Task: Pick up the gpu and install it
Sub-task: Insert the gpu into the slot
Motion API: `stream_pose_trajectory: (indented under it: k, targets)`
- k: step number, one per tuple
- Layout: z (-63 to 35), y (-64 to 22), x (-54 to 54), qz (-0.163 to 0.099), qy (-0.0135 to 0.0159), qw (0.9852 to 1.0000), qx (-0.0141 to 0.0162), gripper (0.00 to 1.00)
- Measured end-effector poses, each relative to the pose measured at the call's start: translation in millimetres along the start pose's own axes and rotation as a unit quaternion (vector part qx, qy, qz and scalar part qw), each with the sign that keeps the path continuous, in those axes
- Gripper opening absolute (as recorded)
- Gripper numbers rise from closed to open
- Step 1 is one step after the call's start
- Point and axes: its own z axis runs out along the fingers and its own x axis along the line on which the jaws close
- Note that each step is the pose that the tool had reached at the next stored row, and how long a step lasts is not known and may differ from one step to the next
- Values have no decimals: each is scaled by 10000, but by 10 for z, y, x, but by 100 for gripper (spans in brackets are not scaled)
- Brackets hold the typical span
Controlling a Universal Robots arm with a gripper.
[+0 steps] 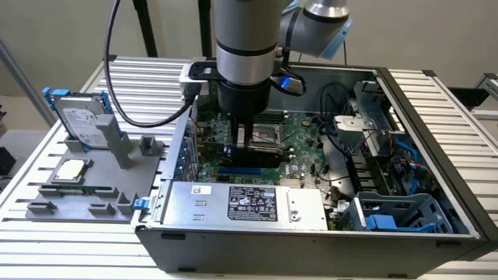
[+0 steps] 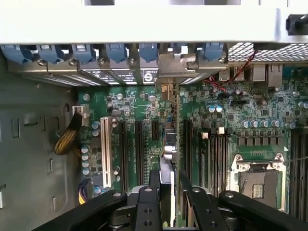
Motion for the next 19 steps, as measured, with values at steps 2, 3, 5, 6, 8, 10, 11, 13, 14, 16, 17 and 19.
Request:
stream_pose_trajectory:
  k: [2,3,5,6,8,10,11,13,14,16,17,19]
  targets:
    - [45,24,-6,15,0,10000,1,0]
    - [58,29,-8,16,0,10000,1,0]
    - [80,37,-15,16,0,10000,1,0]
    - [88,40,-17,16,0,10000,1,0]
    - [103,50,-20,17,0,10000,1,0]
    - [117,57,-22,17,0,10000,1,0]
    - [123,60,-22,16,-1,10000,1,0]
    - [133,64,-23,15,0,10000,1,0]
    - [137,64,-25,12,0,10000,0,0]
    - [143,65,-29,0,-1,10000,0,0]
    - [143,66,-29,-9,0,10000,0,0]
    - [148,66,-32,-25,-1,10000,-1,0]
